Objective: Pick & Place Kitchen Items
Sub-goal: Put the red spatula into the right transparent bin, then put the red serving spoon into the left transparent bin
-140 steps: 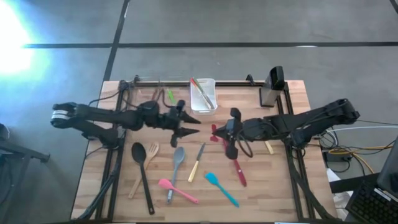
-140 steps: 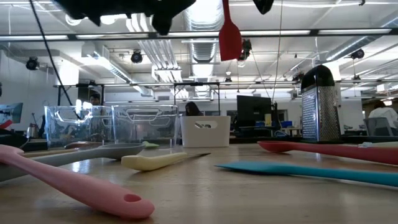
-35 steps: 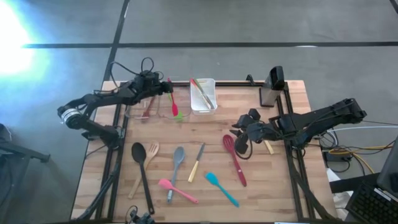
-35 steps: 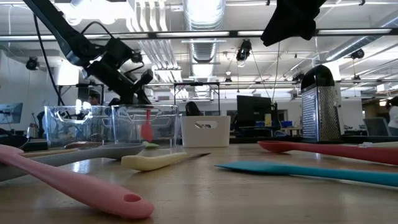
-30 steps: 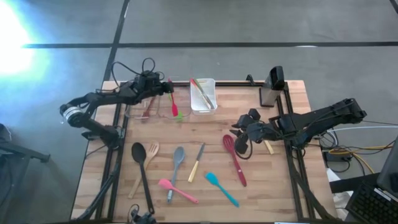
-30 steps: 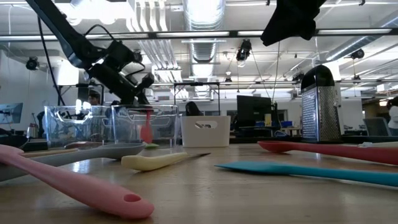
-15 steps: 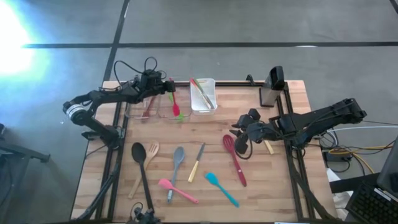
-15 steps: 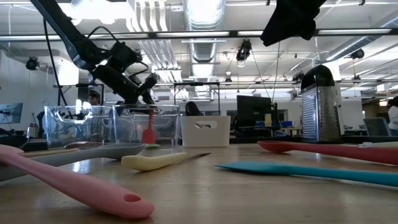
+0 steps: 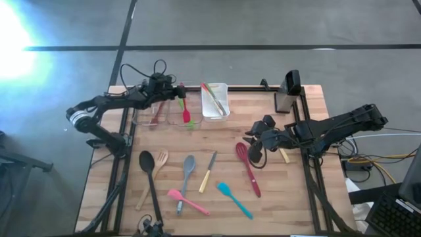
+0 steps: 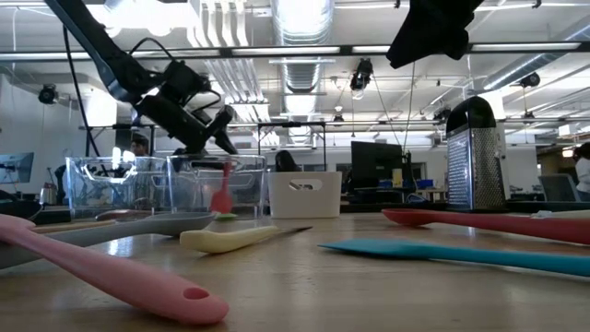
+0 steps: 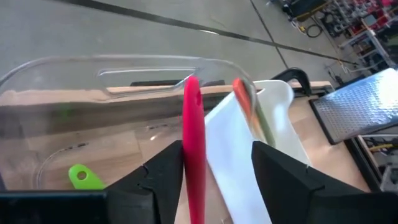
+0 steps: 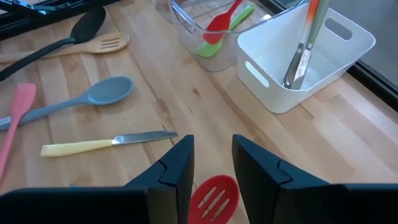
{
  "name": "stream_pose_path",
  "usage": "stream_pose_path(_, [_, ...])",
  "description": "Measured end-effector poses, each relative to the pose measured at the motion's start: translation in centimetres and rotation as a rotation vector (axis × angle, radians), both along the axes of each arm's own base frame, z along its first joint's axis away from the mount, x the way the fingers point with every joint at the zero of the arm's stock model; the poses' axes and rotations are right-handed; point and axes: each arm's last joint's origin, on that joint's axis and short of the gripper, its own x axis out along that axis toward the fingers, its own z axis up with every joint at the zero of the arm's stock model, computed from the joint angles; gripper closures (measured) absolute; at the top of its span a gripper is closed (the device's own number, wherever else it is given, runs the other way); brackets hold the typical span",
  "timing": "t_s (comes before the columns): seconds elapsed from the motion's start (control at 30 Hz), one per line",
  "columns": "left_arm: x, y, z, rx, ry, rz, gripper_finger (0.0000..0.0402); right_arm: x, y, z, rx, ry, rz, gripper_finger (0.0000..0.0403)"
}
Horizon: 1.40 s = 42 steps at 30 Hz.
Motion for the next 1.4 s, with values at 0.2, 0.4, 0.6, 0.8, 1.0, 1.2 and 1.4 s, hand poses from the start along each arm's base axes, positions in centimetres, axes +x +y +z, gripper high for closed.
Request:
stream_pose_path(0.2, [-0.4, -0.3, 1.3, 0.072, -0.002, -0.021, 0.0210, 0.0, 0.0, 0.0, 0.005, -0.002, -0.003, 0.0294])
stream_pose_path(0.4, [-1.2, -1.1, 2.7, 0.115, 0.015, -0.037, 0.0209, 0.0, 0.0, 0.0, 0.007, -0.003, -0.005, 0.0285])
stream_pose_path(0.6, [-2.1, -2.4, 5.5, 0.181, -0.081, -0.100, 0.0210, 0.0, 0.0, 0.0, 0.007, -0.004, -0.005, 0.0289])
stream_pose_path(0.8, [-3.9, -5.0, 9.6, 0.309, -0.226, -0.206, 0.0211, 0.0, 0.0, 0.0, 0.007, -0.004, -0.005, 0.0300])
stream_pose_path(1.0, [-6.4, -8.9, 13.6, 0.479, -0.376, -0.329, 0.0211, 0.1, 0.0, 0.1, 0.004, -0.019, -0.004, 0.0301])
stream_pose_path(1.2, [-7.7, -12.4, 16.0, 0.618, -0.459, -0.506, 0.0211, 0.1, -0.1, 0.1, -0.005, -0.023, -0.015, 0.0292])
stream_pose_path(1.4, [-7.7, -14.7, 16.9, 0.679, -0.459, -0.645, 0.0211, 0.1, -0.1, 0.1, -0.012, -0.025, -0.023, 0.0286])
